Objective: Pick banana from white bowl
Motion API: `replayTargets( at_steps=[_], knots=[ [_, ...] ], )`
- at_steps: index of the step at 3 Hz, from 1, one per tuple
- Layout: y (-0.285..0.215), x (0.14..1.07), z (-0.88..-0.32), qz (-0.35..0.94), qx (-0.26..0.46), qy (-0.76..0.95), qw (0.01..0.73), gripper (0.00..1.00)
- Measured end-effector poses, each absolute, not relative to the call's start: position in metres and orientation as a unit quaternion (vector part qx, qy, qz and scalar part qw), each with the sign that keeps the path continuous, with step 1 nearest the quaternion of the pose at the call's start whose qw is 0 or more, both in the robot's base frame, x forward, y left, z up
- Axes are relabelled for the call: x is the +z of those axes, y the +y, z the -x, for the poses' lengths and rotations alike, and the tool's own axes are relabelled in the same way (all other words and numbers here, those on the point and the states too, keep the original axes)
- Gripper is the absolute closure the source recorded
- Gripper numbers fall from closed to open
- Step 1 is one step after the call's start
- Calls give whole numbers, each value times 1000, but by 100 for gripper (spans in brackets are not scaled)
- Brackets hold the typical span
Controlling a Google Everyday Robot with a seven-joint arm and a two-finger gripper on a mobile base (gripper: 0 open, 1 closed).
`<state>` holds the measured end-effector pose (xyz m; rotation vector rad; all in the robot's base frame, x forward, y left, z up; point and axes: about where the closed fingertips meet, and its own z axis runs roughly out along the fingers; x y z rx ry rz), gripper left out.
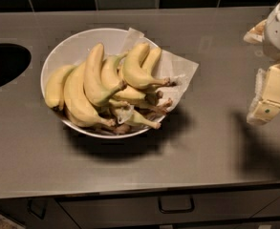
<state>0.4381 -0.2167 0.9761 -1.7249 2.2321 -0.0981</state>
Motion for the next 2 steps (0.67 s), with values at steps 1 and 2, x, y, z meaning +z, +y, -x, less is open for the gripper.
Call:
replayTargets(
  at_steps=[1, 2],
  knots=[
    [-217, 976, -438, 603, -34, 781, 159, 0],
    [-200, 984, -445, 614, -34, 770, 168, 0]
  ],
)
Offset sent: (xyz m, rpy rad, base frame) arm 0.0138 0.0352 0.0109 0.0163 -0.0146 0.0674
